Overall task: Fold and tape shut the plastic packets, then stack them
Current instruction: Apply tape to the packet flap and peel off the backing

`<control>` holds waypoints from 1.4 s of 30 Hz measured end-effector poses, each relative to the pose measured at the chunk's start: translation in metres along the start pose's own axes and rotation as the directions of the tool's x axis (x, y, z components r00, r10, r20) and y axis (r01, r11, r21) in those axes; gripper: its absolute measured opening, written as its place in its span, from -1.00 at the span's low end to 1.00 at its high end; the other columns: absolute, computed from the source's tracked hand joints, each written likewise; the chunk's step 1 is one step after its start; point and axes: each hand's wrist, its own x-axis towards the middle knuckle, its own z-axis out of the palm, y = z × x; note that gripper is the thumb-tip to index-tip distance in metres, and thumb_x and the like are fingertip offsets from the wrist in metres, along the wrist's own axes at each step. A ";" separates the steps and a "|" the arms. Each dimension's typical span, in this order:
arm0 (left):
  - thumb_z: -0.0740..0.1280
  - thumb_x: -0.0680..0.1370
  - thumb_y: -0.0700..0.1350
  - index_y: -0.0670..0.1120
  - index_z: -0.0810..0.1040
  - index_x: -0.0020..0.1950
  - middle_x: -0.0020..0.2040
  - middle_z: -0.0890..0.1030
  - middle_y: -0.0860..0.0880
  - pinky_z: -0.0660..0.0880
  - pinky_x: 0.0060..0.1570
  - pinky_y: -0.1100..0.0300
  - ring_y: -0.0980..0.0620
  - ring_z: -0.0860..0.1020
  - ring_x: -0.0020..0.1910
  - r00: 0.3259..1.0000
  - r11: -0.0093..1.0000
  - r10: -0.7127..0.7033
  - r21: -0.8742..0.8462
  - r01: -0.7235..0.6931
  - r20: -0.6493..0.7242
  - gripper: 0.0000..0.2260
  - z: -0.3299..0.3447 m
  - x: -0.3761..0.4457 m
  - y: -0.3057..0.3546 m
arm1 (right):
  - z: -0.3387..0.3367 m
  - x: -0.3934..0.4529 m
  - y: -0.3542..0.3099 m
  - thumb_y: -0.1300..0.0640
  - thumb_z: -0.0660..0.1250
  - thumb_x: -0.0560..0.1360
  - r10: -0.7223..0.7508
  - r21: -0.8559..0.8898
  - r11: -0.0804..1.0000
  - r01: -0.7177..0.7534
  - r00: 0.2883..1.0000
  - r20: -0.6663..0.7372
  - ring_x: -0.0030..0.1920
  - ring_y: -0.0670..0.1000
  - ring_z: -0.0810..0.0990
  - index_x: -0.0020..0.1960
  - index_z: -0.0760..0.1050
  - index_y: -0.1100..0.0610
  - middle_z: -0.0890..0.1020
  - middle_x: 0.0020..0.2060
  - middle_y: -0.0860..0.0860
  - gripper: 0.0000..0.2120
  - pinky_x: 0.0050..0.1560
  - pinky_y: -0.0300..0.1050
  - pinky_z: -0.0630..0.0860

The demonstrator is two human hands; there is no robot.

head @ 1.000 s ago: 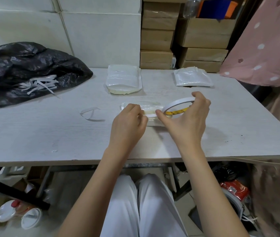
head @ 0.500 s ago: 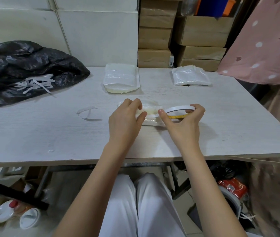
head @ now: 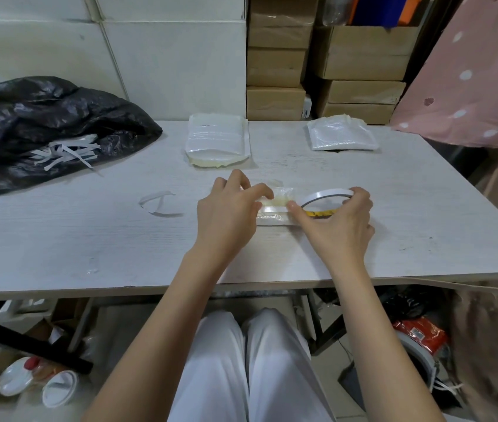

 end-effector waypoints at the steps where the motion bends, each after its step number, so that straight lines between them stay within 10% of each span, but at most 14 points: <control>1: 0.26 0.56 -0.14 0.14 0.55 0.13 0.08 0.49 0.04 0.26 -0.34 0.17 -0.05 0.45 0.01 1.000 1.000 0.013 0.004 -0.013 0.001 -0.78 0.000 0.000 0.000 | 0.000 0.001 0.001 -0.36 0.43 0.19 -0.009 -0.019 1.000 0.009 1.000 0.018 0.27 0.12 0.37 0.33 0.18 0.21 0.37 0.25 0.09 -0.03 0.26 0.07 0.24; 14: 0.14 0.50 -0.36 0.32 0.40 0.30 0.33 0.36 0.05 0.04 -0.42 0.24 -0.08 0.35 0.20 0.964 0.955 0.222 0.166 -0.245 0.144 -0.39 -0.002 0.003 0.002 | -0.018 0.020 0.010 -0.31 0.46 0.20 -0.124 -0.159 0.979 0.127 0.992 0.031 0.08 0.11 0.41 0.05 0.38 0.19 0.43 0.04 0.06 -0.30 0.02 -0.01 0.38; 27: 0.43 0.26 -0.37 0.20 0.60 0.13 -0.08 0.58 -0.13 0.15 -0.48 0.26 -0.15 0.53 -0.25 0.880 0.827 0.448 0.300 -0.475 0.156 -0.41 -0.002 0.004 0.004 | -0.035 0.024 0.019 -0.23 0.22 0.48 -0.322 -0.262 0.878 0.400 0.900 0.293 0.15 0.03 0.43 0.09 0.50 0.03 0.53 0.06 -0.06 -0.62 0.19 -0.05 0.21; 32: 0.17 0.37 -0.32 0.20 0.57 0.17 -0.04 0.57 -0.14 0.15 -0.47 0.24 -0.15 0.53 -0.22 0.876 0.812 0.452 0.329 -0.483 0.169 -0.46 -0.002 0.004 0.003 | -0.033 0.022 0.001 0.01 0.27 0.54 -0.446 -0.049 0.847 0.529 0.758 0.475 0.01 -0.05 0.53 0.16 0.53 0.00 0.62 -0.03 -0.12 -0.77 0.01 -0.13 0.34; 42: -0.07 0.35 -0.30 0.20 0.63 0.04 -0.16 0.57 -0.09 0.09 -0.49 0.29 -0.10 0.50 -0.33 0.853 0.774 0.518 0.387 -0.501 0.069 -0.39 0.007 0.004 0.004 | -0.021 0.020 0.000 0.09 0.32 0.48 -0.432 -0.082 0.867 0.492 0.823 0.368 -0.19 -0.01 0.55 -0.10 0.57 0.04 0.63 -0.23 -0.07 -0.93 -0.19 -0.11 0.44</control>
